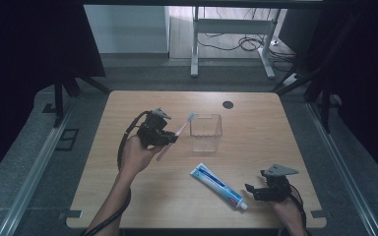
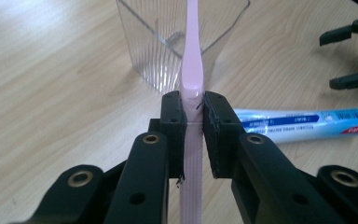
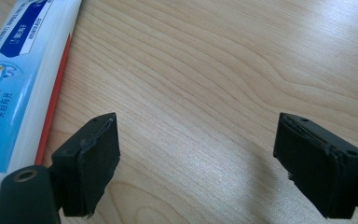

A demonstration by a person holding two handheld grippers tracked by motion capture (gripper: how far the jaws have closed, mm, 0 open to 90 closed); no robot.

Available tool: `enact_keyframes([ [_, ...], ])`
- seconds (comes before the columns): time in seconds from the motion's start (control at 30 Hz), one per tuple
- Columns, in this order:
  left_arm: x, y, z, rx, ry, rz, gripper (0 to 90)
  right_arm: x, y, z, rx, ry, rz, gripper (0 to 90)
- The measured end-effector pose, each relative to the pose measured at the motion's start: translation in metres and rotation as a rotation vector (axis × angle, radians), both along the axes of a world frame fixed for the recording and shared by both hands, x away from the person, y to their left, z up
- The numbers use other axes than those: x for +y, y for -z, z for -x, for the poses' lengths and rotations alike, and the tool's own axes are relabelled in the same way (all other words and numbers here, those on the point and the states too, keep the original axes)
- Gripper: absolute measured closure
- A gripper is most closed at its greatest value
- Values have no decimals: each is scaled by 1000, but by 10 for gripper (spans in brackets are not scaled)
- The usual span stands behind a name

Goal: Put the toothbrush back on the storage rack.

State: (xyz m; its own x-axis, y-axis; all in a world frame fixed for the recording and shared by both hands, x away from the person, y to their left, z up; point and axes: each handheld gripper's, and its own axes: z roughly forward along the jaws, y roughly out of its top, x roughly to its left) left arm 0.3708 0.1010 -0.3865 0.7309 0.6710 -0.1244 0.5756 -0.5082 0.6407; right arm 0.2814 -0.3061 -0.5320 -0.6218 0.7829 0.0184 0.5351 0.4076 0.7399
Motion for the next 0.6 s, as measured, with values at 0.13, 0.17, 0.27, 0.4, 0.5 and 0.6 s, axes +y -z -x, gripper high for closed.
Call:
enact_keyframes([
  [0.13,-5,-5,-5,-25,-6,24,789,0,0,0,-1,-1,-2,148],
  [0.17,-6,-6,-6,-28,-5,29,789,0,0,0,-1,-2,-1,148],
  [0.27,-10,-10,-9,-42,-8,36,789,0,0,0,0,1,-2,148],
  [0.4,-15,-13,-12,-61,-10,41,789,0,0,0,0,1,-1,148],
  [0.5,-19,-16,-15,-70,-6,44,789,0,0,0,-1,0,-1,148],
  [0.6,-24,-18,-18,-83,-6,53,789,0,0,0,0,-2,-2,148],
])
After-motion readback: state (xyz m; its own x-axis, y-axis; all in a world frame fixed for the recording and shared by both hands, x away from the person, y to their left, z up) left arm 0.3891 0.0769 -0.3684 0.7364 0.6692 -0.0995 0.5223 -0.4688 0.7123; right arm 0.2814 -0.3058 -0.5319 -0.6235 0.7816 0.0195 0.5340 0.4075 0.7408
